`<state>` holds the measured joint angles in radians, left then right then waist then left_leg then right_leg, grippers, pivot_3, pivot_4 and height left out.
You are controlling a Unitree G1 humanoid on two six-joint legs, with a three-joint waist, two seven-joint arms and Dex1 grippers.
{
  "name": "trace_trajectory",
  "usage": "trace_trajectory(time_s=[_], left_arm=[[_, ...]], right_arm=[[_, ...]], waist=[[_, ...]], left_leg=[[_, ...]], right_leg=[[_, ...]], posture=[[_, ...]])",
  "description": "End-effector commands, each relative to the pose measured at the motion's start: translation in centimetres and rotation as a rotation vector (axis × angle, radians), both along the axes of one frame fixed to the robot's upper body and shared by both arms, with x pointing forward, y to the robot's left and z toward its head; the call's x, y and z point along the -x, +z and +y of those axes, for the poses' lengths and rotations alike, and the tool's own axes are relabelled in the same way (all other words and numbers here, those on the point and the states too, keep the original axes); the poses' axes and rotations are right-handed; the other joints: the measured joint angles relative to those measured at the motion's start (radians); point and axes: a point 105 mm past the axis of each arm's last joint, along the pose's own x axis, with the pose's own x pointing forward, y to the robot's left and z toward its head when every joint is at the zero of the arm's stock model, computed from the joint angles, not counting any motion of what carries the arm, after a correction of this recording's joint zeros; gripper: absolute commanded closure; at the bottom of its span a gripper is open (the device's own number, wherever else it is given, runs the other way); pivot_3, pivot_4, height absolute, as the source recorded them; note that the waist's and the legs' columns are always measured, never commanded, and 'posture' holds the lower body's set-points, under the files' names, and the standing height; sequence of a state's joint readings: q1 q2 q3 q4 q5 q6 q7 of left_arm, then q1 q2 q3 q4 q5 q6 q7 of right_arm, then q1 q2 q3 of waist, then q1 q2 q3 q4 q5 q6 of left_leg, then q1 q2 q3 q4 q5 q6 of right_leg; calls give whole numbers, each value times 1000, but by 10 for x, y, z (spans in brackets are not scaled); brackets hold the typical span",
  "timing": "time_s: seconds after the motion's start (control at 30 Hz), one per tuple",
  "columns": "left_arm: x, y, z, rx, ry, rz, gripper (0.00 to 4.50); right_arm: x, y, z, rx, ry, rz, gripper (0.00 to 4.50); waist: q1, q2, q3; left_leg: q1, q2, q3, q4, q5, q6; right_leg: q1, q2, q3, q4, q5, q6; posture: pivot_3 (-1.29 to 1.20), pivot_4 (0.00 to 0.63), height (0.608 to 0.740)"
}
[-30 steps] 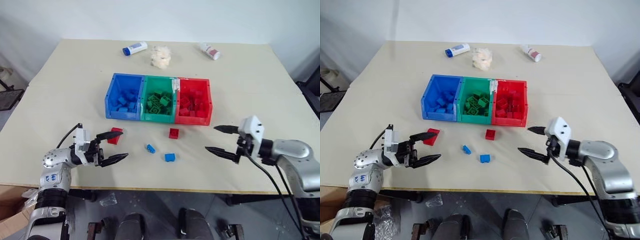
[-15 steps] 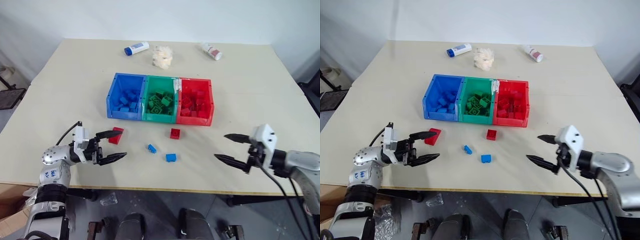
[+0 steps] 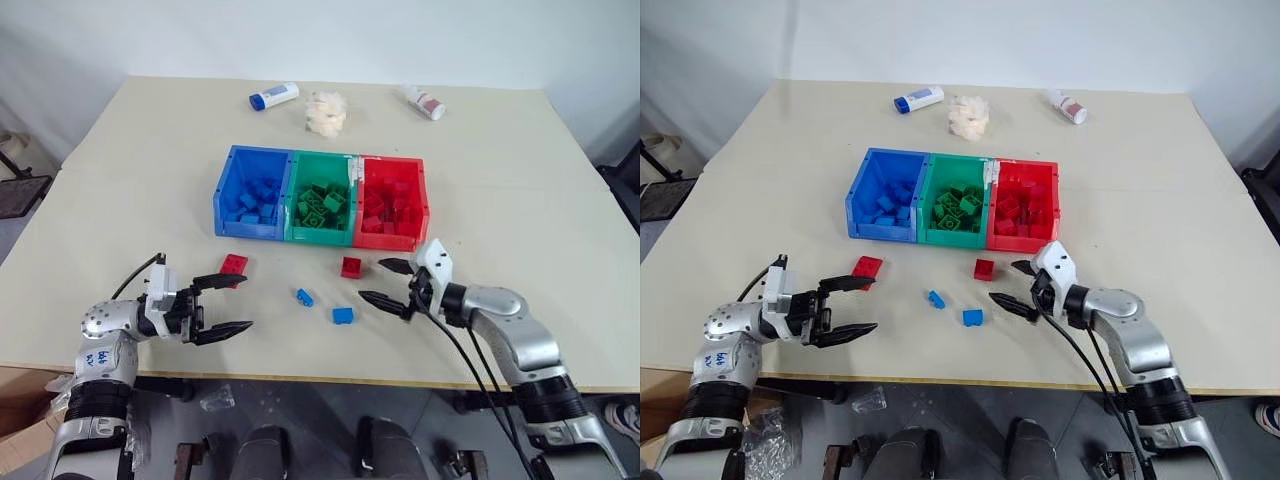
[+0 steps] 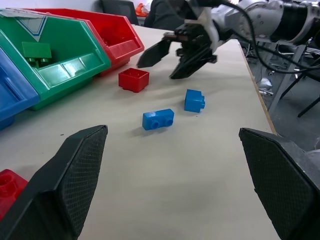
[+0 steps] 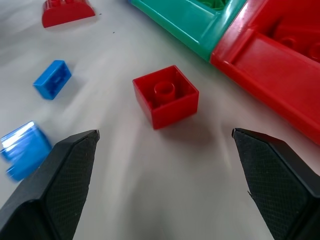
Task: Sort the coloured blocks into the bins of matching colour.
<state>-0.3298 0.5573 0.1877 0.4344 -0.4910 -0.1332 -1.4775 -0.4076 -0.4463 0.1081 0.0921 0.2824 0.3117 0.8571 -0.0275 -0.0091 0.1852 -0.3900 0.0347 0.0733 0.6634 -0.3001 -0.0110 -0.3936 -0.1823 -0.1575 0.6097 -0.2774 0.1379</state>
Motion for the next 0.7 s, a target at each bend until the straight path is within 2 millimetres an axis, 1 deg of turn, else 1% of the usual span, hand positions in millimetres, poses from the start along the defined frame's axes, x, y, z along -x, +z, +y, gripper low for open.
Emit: trace_trajectory(time_s=[0.03, 0.17, 0.27, 0.37, 0.6, 0.7], left_arm=[[2, 11, 7, 5, 20, -54, 0], [2, 14, 13, -1, 42, -68, 0], [2, 17, 16, 0, 59, -81, 0], [2, 19, 18, -4, 70, -86, 0], [3, 19, 17, -2, 71, -84, 0], [3, 18, 15, 3, 67, -83, 0]], right_arm=[[-12, 8, 16, -26, 1, -51, 51], [-20, 6, 27, -30, 7, -55, 51], [-21, 6, 33, -40, 17, -51, 51], [-18, 6, 38, -56, 43, -43, 618], [-8, 11, 36, -56, 62, -60, 3015], [0, 24, 32, -65, 74, -92, 3023]], waist=[[-3, 0, 0], [-3, 0, 0], [-3, 0, 0], [-3, 0, 0], [-2, 0, 0], [-1, 0, 0]], left_leg=[[0, 0, 0, 0, 0, 0], [0, 0, 0, 0, 0, 0], [0, 0, 0, 0, 0, 0], [0, 0, 0, 0, 0, 0], [0, 0, 0, 0, 0, 0], [0, 0, 0, 0, 0, 0]], right_leg=[[0, 0, 0, 0, 0, 0], [-1, 0, 0, 0, 0, 0], [-1, 0, 0, 0, 0, 0], [-1, 0, 0, 1, 0, 0], [-1, 0, 0, 1, 0, 0], [-1, 0, 0, 1, 0, 0]], posture=[[0, 150, 740], [0, 150, 740], [0, 150, 740], [0, 150, 740], [0, 150, 740], [0, 150, 740]])
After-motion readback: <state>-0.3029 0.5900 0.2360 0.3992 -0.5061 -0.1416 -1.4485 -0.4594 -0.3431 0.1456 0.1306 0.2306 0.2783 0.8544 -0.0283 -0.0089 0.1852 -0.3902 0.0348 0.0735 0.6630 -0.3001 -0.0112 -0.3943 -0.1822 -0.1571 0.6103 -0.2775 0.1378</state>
